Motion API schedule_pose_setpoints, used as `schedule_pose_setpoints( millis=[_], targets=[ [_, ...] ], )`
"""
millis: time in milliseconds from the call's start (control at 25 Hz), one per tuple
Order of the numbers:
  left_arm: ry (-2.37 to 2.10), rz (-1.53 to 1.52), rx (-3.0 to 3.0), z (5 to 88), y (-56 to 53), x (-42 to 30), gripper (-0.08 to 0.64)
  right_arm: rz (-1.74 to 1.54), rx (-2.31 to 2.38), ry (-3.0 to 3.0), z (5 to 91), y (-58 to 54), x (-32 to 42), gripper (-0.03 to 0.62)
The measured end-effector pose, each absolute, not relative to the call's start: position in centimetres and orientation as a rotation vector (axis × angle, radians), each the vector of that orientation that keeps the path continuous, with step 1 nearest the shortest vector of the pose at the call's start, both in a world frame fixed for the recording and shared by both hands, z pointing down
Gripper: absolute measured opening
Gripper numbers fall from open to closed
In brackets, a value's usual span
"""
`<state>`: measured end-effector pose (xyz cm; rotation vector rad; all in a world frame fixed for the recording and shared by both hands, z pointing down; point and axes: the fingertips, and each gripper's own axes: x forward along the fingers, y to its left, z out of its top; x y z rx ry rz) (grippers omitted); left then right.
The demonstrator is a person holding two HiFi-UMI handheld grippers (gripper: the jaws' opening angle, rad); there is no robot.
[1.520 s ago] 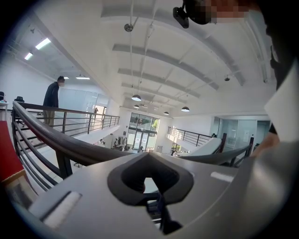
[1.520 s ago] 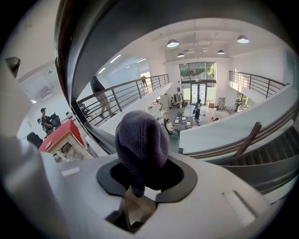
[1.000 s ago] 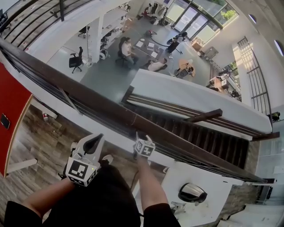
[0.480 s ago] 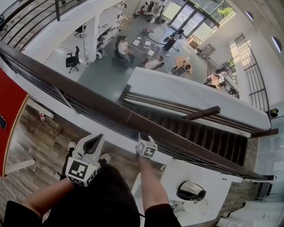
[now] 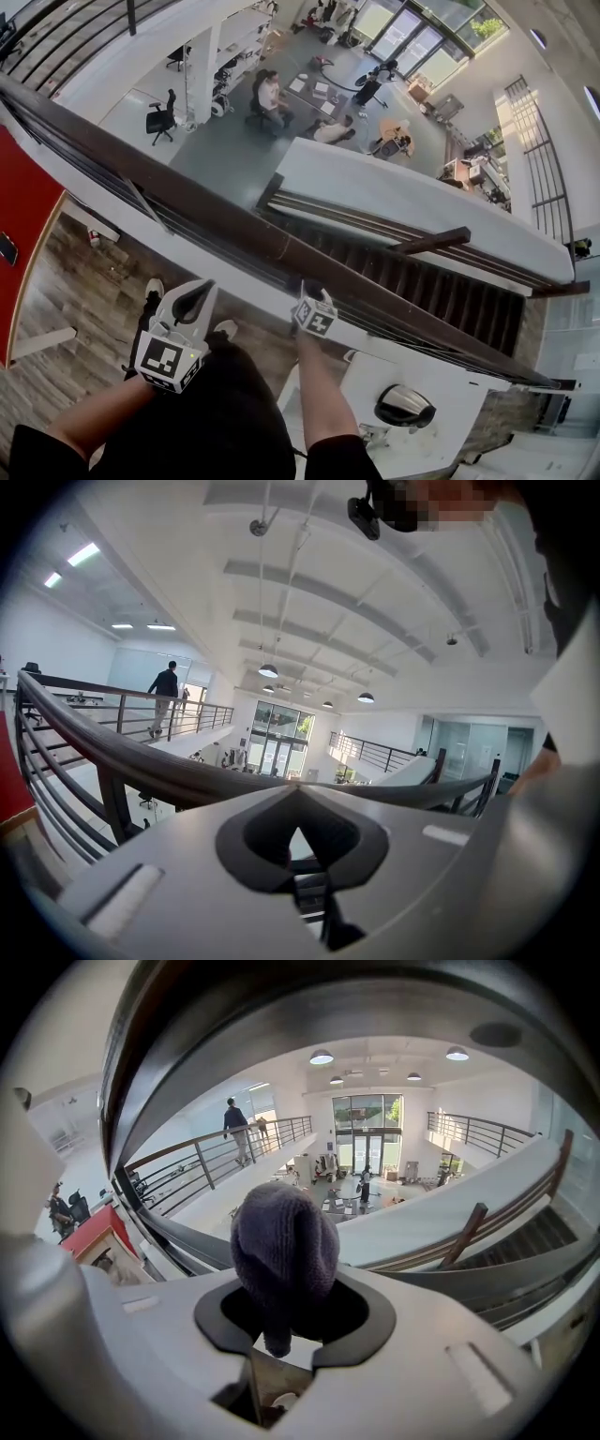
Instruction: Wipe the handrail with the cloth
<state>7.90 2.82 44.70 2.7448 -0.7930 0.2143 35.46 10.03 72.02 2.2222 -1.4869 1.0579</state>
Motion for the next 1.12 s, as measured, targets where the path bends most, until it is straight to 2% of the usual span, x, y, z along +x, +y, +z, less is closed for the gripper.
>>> schedule_pose_setpoints(
  millis=[240,760,1120],
  targets=[
    [-0.825,0.216,2.707,44.6,1.1,6.0,0.0,1.122,2.351,-1.389,70.7,9.6,32.3,0.107],
    [-1.049,0.197,2.634,43.3,-4.3,-0.6,0.0,1.179,1.848,-1.793,73.5,-2.1,13.3,0.107],
    [-1.219,0.173,2.568,42.3,-8.4,-7.8,0.0,1.124,1.646,-1.898,74.9,-10.3,5.1,0.107]
  ],
)
